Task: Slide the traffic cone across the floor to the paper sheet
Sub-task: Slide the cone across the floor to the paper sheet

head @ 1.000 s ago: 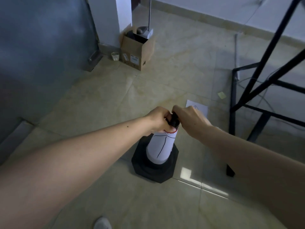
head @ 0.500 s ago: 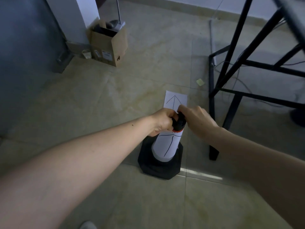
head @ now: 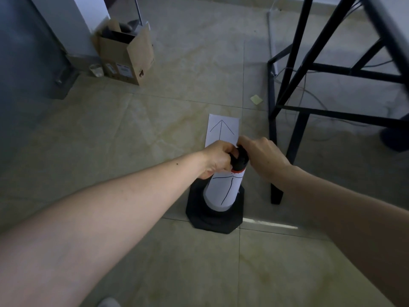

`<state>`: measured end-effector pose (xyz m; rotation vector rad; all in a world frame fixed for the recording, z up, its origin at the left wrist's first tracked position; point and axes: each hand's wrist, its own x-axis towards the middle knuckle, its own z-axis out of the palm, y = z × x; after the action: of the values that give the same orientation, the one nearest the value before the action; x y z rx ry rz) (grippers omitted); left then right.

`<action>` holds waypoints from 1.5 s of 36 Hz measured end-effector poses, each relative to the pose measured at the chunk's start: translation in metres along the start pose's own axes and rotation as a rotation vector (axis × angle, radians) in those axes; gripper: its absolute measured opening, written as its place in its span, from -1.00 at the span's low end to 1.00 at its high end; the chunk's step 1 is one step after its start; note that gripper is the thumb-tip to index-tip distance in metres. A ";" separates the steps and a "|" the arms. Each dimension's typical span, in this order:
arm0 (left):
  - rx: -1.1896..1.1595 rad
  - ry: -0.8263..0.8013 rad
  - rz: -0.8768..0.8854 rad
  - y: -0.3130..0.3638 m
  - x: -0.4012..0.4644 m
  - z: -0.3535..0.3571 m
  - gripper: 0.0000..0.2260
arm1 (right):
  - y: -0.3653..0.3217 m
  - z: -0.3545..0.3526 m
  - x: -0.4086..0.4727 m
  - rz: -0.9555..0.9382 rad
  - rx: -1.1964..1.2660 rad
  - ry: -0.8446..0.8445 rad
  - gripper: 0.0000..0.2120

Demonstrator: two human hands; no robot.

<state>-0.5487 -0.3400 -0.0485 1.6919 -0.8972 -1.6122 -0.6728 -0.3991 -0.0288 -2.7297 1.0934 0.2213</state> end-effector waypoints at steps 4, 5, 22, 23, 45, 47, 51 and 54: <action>0.010 0.004 -0.011 0.002 0.003 0.006 -0.68 | 0.007 0.003 -0.001 0.004 0.000 0.000 -0.74; 0.013 0.006 -0.013 0.003 0.005 0.007 -0.68 | 0.009 0.003 -0.001 0.005 -0.001 0.001 -0.74; -0.032 0.002 -0.014 0.009 0.013 0.015 -0.68 | 0.022 0.004 0.006 -0.013 -0.019 0.010 -0.77; -0.032 -0.003 -0.016 0.009 0.013 0.015 -0.69 | 0.022 0.004 0.006 -0.015 -0.020 0.011 -0.77; -0.009 -0.032 -0.010 0.002 0.007 0.016 -0.71 | 0.018 0.016 -0.003 0.049 0.021 0.065 -0.79; -0.012 -0.032 -0.011 0.003 0.007 0.016 -0.71 | 0.016 0.016 -0.004 0.058 0.025 0.065 -0.80; -0.017 -0.030 -0.013 0.003 0.007 0.017 -0.72 | 0.015 0.016 -0.005 0.069 0.018 0.066 -0.81; -0.029 -0.025 -0.019 0.002 0.007 0.017 -0.71 | 0.014 0.016 -0.005 0.069 0.012 0.065 -0.83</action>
<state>-0.5656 -0.3462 -0.0518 1.6690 -0.8687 -1.6539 -0.6872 -0.4023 -0.0451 -2.7090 1.2032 0.1358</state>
